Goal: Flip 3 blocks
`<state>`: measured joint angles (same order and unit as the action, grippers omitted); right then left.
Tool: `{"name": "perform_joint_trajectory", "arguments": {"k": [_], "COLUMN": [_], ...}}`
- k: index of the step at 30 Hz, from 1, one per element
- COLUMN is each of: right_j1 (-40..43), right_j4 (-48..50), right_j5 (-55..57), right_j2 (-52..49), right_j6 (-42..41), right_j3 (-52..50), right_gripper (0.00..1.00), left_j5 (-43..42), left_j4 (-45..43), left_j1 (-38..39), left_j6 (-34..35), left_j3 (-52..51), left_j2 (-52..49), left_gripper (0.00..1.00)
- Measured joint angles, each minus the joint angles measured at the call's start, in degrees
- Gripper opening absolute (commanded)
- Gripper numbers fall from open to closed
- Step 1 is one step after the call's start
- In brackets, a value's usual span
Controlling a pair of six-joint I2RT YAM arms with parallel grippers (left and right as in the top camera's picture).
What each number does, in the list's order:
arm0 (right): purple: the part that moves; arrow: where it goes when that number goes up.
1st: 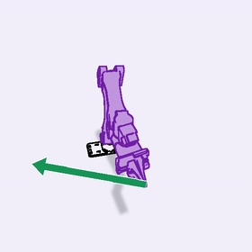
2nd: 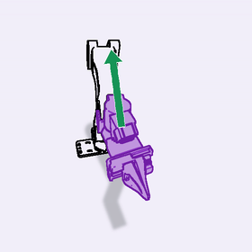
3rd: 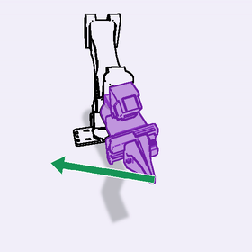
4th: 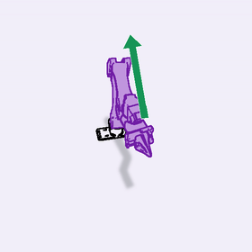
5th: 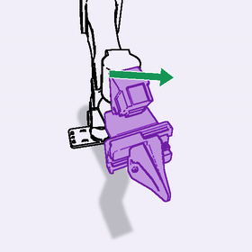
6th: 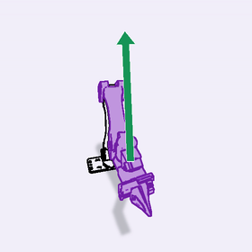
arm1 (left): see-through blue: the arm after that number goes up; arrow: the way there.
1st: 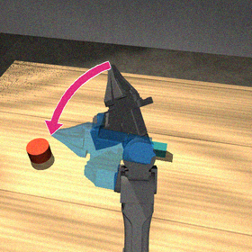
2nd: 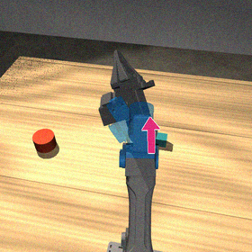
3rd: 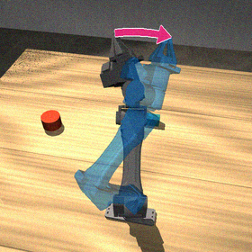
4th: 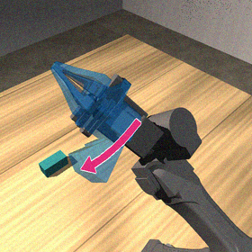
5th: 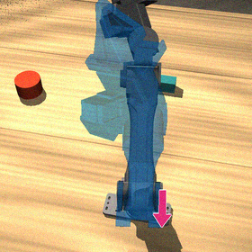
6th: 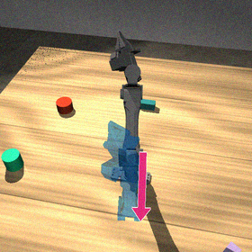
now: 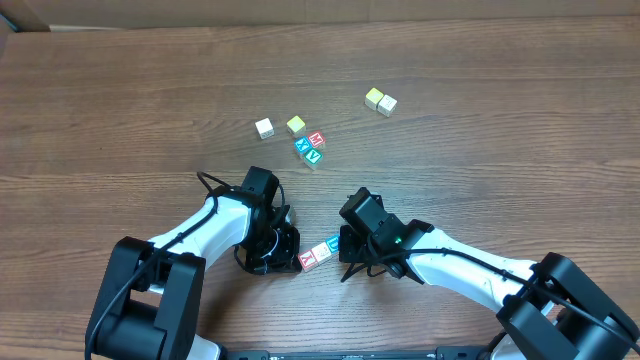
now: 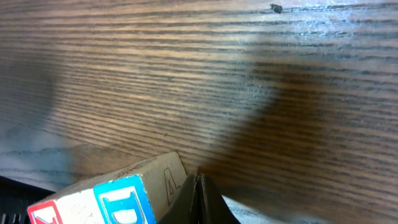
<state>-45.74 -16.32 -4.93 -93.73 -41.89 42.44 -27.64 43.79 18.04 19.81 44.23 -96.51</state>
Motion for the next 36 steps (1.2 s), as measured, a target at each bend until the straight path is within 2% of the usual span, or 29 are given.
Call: {"name": "perform_joint_trajectory", "arguments": {"k": [36], "right_j1": [3.6], "right_j4": [2.3], "right_j5": [-3.0], "right_j2": [-2.2], "right_j6": [-0.1], "right_j3": [0.6], "right_gripper": [0.04], "left_j5": [-1.3], "left_j4": [-0.9], "left_j1": [0.4], "left_j6": [5.6], "left_j3": [-0.4], "left_j2": [0.0], "left_gripper": [0.04]}}
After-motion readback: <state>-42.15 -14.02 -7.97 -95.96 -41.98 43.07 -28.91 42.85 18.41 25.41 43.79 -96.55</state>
